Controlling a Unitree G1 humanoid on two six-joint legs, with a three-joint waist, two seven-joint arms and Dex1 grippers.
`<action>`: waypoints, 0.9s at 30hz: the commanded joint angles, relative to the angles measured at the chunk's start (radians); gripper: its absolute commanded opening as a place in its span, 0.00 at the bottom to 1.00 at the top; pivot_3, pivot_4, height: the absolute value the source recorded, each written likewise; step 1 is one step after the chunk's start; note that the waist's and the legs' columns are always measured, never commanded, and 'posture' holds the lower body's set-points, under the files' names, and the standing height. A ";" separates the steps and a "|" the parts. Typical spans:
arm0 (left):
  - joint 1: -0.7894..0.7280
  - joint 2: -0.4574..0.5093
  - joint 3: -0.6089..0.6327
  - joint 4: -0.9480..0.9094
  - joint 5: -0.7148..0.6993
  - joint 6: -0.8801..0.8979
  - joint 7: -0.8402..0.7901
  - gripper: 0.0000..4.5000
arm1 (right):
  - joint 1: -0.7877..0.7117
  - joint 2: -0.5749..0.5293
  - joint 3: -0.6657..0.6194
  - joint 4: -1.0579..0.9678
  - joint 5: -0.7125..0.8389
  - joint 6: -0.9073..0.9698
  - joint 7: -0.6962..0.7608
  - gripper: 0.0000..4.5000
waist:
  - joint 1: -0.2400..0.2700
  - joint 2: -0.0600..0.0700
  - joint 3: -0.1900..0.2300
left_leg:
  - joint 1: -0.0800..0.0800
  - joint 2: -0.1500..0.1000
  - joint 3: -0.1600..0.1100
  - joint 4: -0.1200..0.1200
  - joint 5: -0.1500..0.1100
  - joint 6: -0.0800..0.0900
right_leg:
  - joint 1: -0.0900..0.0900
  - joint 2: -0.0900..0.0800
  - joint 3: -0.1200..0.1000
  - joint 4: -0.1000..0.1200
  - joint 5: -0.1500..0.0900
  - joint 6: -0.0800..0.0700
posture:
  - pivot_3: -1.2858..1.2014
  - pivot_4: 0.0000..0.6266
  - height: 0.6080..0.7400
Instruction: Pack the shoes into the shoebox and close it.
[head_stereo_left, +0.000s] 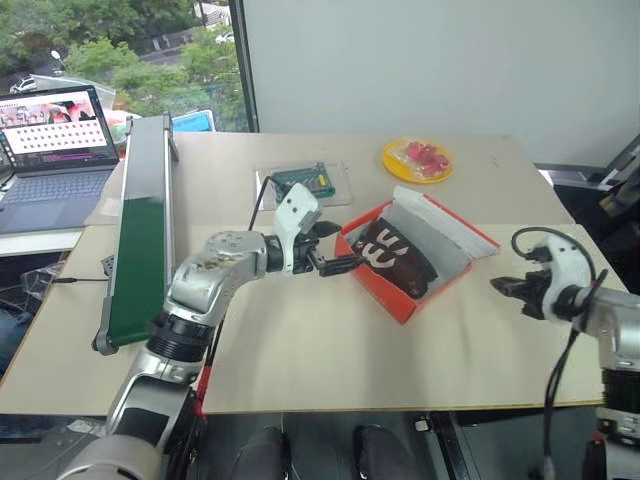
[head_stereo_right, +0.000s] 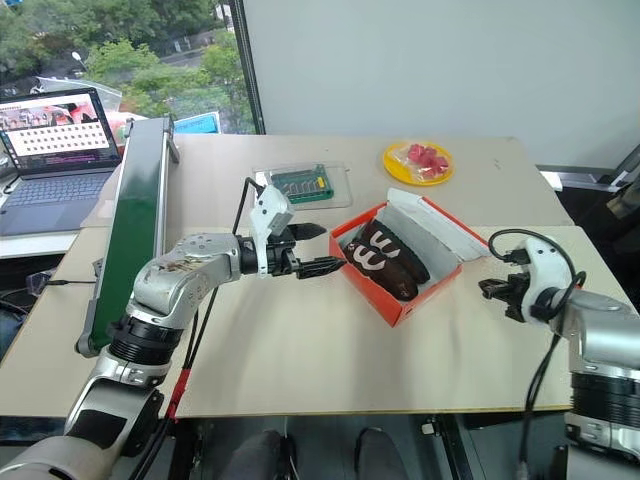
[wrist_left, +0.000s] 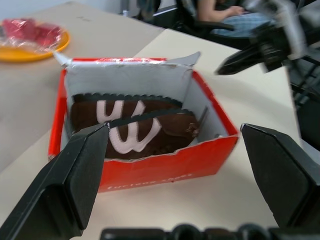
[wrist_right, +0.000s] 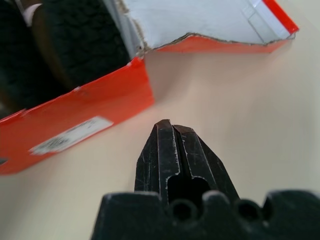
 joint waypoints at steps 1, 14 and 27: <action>-0.032 0.034 0.005 -0.083 -0.013 0.021 -0.034 1.00 | -0.017 0.031 0.012 0.069 -0.016 -0.131 -0.067 0.01 | -0.001 0.000 0.000 | 0.000 0.000 0.000 0.000 0.000 0.000 | 0.000 0.000 0.000 0.000 0.000 0.000 | 0.52 0.24 1.00; -0.021 0.122 0.025 -0.181 -0.046 0.110 -0.054 1.00 | -0.178 0.067 0.150 0.372 -0.070 -0.466 -0.099 0.01 | -0.009 0.001 0.000 | 0.000 0.000 0.000 0.000 0.000 0.000 | 0.000 0.000 0.001 0.001 0.000 0.000 | 0.52 0.24 1.00; -0.038 0.108 0.003 -0.154 -0.041 0.096 -0.061 1.00 | -0.156 0.231 0.225 0.186 0.034 -0.319 -0.031 0.01 | -0.018 0.001 0.000 | 0.002 0.002 0.000 0.000 0.001 -0.001 | 0.000 0.001 0.002 0.003 0.000 0.000 | 0.52 0.24 1.00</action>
